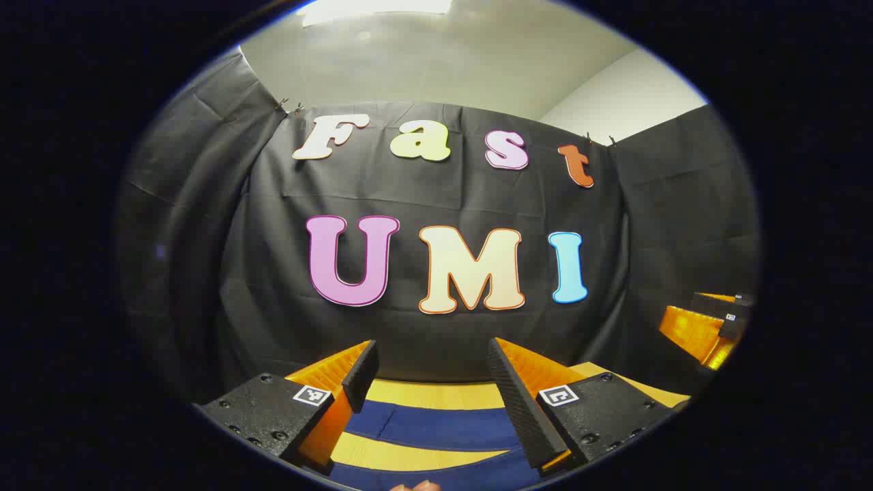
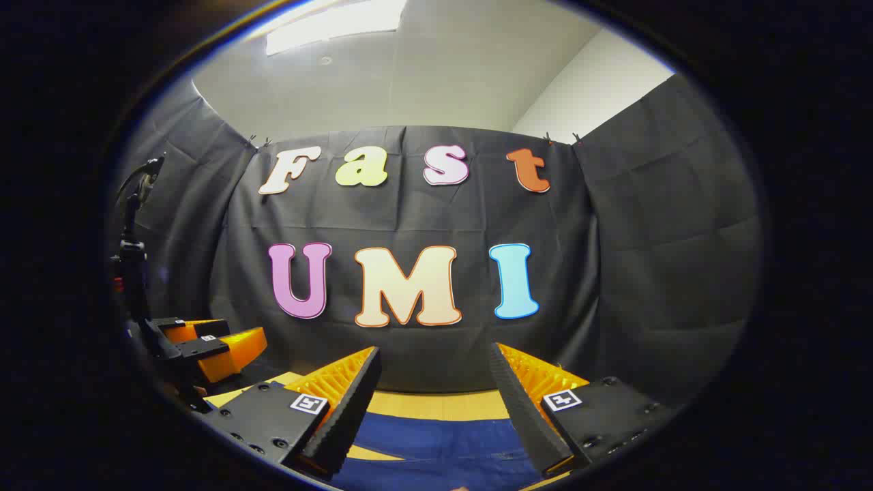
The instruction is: Grasp the waist and the cuffs of the jeans and fold them to make the two legs overlap; first hold the waist and fold one-third of the jeans toward the cuffs, then hold the cuffs and fold the remaining one-third in the same direction to finish folding.
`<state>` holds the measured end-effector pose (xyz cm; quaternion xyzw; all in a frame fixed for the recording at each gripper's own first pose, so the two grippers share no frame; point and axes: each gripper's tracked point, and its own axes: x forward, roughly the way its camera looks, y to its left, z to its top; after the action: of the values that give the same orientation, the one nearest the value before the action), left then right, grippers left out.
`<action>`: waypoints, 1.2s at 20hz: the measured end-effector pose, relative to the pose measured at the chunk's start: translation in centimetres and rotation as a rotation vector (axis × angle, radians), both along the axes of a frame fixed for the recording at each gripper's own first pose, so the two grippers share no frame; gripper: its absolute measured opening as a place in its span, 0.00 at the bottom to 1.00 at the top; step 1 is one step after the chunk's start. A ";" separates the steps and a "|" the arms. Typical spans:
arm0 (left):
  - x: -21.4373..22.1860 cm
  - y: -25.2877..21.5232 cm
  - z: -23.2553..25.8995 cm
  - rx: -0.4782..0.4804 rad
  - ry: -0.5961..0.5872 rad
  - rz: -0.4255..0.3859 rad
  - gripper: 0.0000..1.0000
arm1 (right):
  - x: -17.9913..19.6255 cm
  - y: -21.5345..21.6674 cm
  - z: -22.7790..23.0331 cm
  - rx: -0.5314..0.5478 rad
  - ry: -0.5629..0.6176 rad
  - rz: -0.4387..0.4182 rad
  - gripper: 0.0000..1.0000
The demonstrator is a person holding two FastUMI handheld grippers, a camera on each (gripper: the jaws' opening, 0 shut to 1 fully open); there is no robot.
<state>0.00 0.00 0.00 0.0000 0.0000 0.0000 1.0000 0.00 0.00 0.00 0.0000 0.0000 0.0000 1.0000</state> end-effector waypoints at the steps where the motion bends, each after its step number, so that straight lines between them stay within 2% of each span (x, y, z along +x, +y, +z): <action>1: -0.1 -0.1 0.0 0.005 -0.001 -0.001 0.93 | 0.0 -0.2 0.1 0.000 -0.003 -0.002 0.99; 11: -1.0 -0.3 -0.6 0.032 0.010 0.021 0.93 | 0.1 -1.2 0.0 -0.007 -0.015 0.009 0.99; 21: -2.0 2.1 -0.9 0.029 0.025 0.082 0.93 | 0.5 -0.5 0.9 0.002 -0.059 0.031 0.99; 24: -2.3 2.6 -1.1 0.025 0.031 0.077 0.93 | 0.4 -0.3 0.9 0.000 -0.063 0.035 0.99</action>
<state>-2.27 2.60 -1.10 0.0126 0.0153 0.0384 0.9991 0.43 -0.26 0.95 0.0002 -0.0316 0.0177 0.9993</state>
